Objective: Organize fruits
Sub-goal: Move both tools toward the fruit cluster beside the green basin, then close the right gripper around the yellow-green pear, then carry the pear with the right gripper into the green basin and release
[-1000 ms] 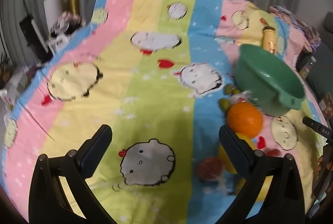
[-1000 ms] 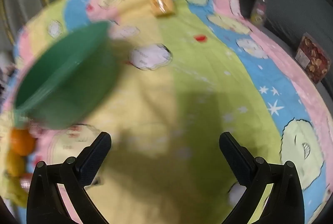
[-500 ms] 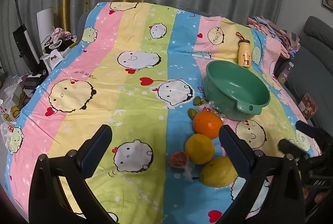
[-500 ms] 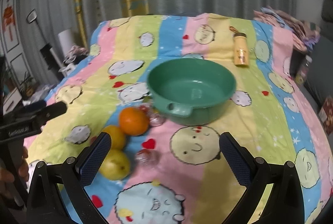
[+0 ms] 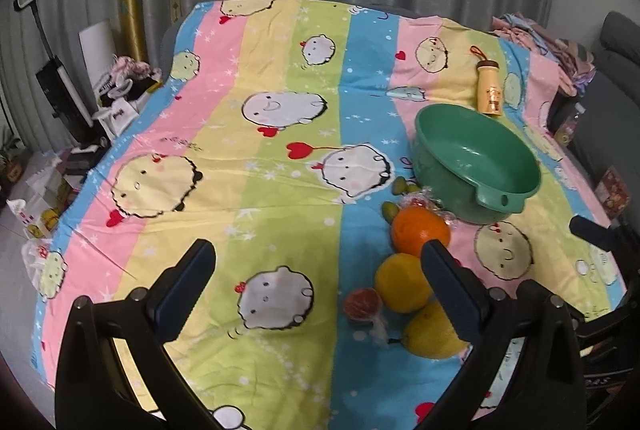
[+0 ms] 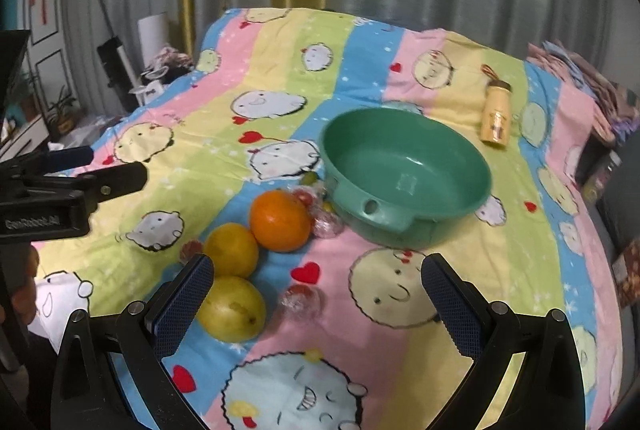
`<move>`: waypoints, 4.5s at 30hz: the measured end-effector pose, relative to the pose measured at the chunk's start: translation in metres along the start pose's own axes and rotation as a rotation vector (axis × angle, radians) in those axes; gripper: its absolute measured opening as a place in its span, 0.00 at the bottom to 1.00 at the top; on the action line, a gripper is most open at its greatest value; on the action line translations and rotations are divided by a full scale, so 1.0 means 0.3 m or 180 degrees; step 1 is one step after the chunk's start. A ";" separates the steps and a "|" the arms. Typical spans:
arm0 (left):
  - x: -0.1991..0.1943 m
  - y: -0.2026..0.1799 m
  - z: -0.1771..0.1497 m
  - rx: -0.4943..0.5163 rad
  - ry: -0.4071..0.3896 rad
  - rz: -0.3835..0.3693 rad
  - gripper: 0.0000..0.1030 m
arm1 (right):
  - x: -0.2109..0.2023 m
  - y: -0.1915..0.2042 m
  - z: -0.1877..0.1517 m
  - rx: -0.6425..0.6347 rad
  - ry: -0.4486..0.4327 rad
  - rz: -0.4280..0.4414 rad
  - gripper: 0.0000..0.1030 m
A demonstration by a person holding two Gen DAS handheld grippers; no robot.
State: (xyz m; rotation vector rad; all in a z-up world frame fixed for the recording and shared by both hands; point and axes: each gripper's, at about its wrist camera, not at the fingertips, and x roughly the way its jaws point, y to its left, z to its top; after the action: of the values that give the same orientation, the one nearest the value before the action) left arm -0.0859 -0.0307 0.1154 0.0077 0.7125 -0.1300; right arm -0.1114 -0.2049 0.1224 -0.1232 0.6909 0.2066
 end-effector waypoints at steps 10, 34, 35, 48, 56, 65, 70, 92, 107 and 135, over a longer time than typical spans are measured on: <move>0.066 -0.038 -0.011 0.0128 0.0120 0.0081 1.00 | 0.064 -0.007 -0.021 -0.0044 0.0036 0.0260 1.00; 0.144 0.016 -0.063 -0.0019 0.0436 -0.0403 0.99 | 0.095 0.038 -0.090 -0.0077 0.0219 0.1208 1.00; 0.147 0.022 -0.069 -0.0034 0.0471 -0.0469 0.99 | 0.092 0.044 -0.094 -0.0094 0.0214 0.1268 1.00; 0.134 -0.010 -0.096 -0.0087 0.0651 -0.1368 0.91 | 0.127 0.036 -0.122 0.0052 0.0400 0.1444 0.86; 0.142 -0.081 -0.112 0.0184 0.0732 -0.1649 0.80 | 0.131 0.041 -0.167 0.0216 0.0558 0.1700 0.76; 0.151 -0.128 -0.130 0.0342 0.0802 -0.1848 0.67 | 0.183 0.023 -0.190 0.0463 0.0633 0.1733 0.71; 0.171 -0.158 -0.153 0.0412 0.0898 -0.1842 0.65 | 0.214 0.031 -0.202 0.0464 0.0722 0.1712 0.68; 0.202 -0.186 -0.177 0.0445 0.0984 -0.1625 0.65 | 0.230 0.022 -0.201 0.0437 0.0653 0.1625 0.57; 0.044 -0.196 -0.076 0.0470 0.0433 -0.1661 0.65 | 0.075 0.004 -0.109 0.0405 0.0080 0.1591 0.56; 0.459 -0.452 0.285 0.0401 0.0918 -0.2258 0.64 | 0.268 -0.406 0.105 0.1005 -0.0139 0.1027 0.56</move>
State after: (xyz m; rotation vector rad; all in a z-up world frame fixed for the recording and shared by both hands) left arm 0.0564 -0.1857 0.0954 -0.1090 0.9705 -0.8666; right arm -0.0036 -0.3059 0.1001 0.2963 0.6895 0.4047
